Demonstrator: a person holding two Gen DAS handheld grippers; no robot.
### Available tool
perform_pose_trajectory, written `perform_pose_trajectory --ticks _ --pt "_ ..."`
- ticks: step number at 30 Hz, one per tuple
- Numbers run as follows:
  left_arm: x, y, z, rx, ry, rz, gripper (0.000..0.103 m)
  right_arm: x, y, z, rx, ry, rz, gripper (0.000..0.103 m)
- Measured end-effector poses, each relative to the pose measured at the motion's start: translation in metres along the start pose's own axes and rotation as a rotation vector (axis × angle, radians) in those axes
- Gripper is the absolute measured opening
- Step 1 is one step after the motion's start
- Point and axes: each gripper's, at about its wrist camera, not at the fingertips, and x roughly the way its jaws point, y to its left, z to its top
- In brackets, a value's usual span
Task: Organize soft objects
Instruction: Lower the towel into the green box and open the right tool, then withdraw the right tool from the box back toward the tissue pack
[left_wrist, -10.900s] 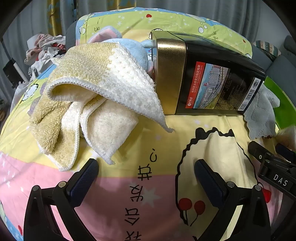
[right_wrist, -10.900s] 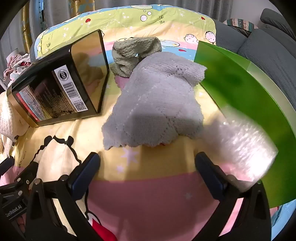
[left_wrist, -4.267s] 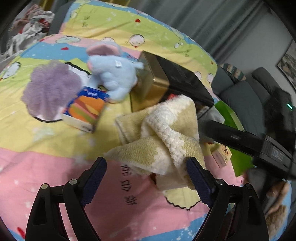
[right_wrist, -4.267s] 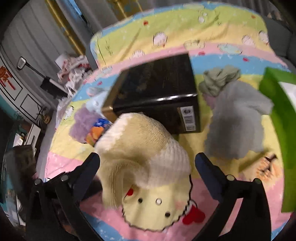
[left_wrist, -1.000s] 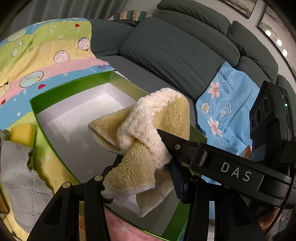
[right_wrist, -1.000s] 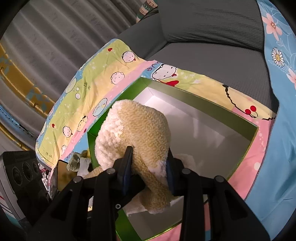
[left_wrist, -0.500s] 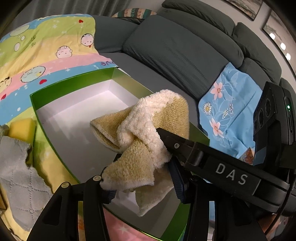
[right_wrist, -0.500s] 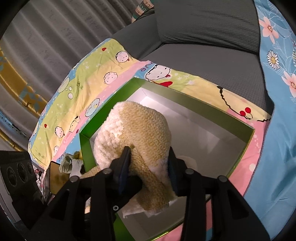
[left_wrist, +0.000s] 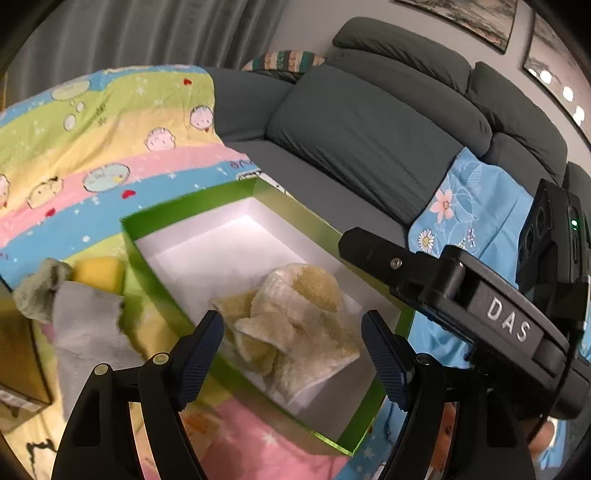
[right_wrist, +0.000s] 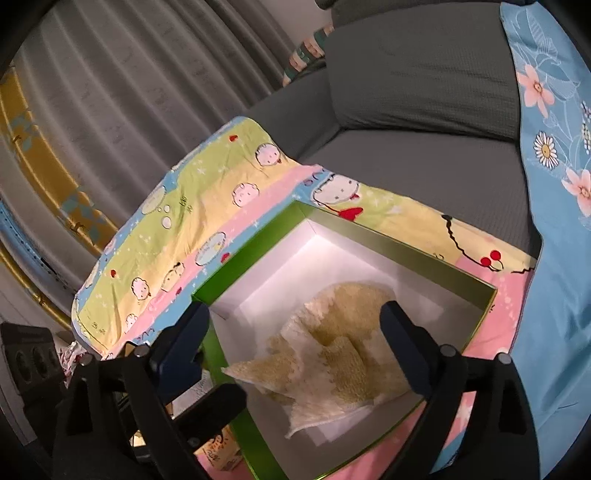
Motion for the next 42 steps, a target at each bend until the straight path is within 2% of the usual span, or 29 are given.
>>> perform_pose_trajectory --ticks 5,7,8,9,10,16,20,23,27,31,36,42 --pt "-0.023 0.015 -0.004 -0.076 -0.061 0.048 0.078 -0.001 0.012 -0.005 -0.022 0.007 0.024 0.099" --pt "-0.033 0.024 -0.007 -0.115 -0.082 0.044 0.078 -0.002 0.019 -0.007 -0.045 0.005 0.025 0.099" --pt "-0.038 0.029 -0.009 -0.140 -0.087 0.042 0.081 -0.003 0.022 -0.008 -0.052 0.003 0.028 0.099" --pt "-0.042 0.035 -0.011 -0.165 -0.089 0.046 0.092 -0.005 0.025 -0.009 -0.058 0.000 0.033 0.100" --pt "-0.046 0.038 -0.013 -0.180 -0.091 0.052 0.096 -0.007 0.028 -0.010 -0.060 -0.005 0.046 0.102" --pt "-0.081 0.065 -0.027 -0.271 -0.123 0.075 0.096 -0.014 0.053 -0.017 -0.106 -0.018 0.090 0.102" --pt "-0.106 0.080 -0.041 -0.279 -0.152 0.159 0.096 -0.015 0.073 -0.025 -0.160 0.001 0.107 0.102" --pt "-0.128 0.096 -0.052 -0.324 -0.186 0.228 0.096 -0.019 0.090 -0.034 -0.224 0.004 0.099 0.102" --pt "-0.157 0.117 -0.070 -0.371 -0.217 0.275 0.096 -0.017 0.116 -0.048 -0.288 0.024 0.124 0.102" --pt "-0.189 0.140 -0.097 -0.406 -0.260 0.380 0.096 -0.014 0.138 -0.064 -0.344 0.066 0.169 0.102" --pt "-0.222 0.178 -0.134 -0.479 -0.277 0.505 0.096 -0.015 0.164 -0.083 -0.433 0.065 0.190 0.102" --pt "-0.238 0.216 -0.176 -0.550 -0.294 0.576 0.096 -0.014 0.181 -0.098 -0.490 0.083 0.236 0.100"
